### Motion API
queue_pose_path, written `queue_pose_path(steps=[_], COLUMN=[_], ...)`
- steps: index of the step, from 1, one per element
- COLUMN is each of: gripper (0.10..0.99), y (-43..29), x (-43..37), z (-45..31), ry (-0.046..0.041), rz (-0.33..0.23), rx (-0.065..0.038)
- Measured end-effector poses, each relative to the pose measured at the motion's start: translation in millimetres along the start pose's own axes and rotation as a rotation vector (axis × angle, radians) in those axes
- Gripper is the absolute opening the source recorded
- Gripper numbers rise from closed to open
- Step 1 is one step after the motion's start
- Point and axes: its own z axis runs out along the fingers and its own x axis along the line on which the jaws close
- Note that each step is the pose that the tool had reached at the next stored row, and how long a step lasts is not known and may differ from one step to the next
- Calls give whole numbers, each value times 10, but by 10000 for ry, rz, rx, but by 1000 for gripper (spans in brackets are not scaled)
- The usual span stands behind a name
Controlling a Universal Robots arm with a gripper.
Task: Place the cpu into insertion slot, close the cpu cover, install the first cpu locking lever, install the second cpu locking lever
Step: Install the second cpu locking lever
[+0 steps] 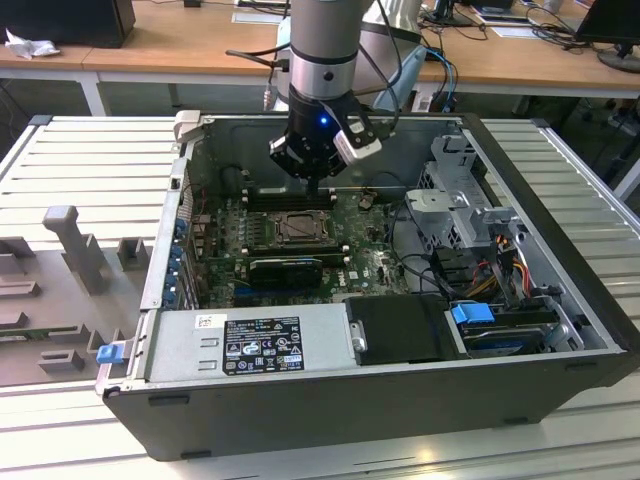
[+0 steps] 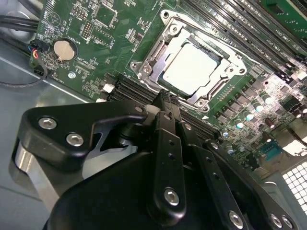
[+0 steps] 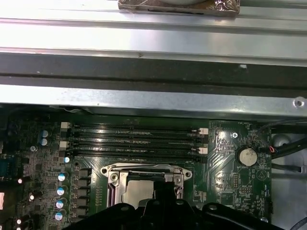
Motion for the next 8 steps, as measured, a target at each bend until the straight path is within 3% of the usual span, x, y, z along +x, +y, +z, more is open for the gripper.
queue_pose_path(steps=[3,8], gripper=[106,106], y=[-15,-119], x=[0,4], z=[-1,11], ry=[0,0], rz=[-1,1], rx=[2,3])
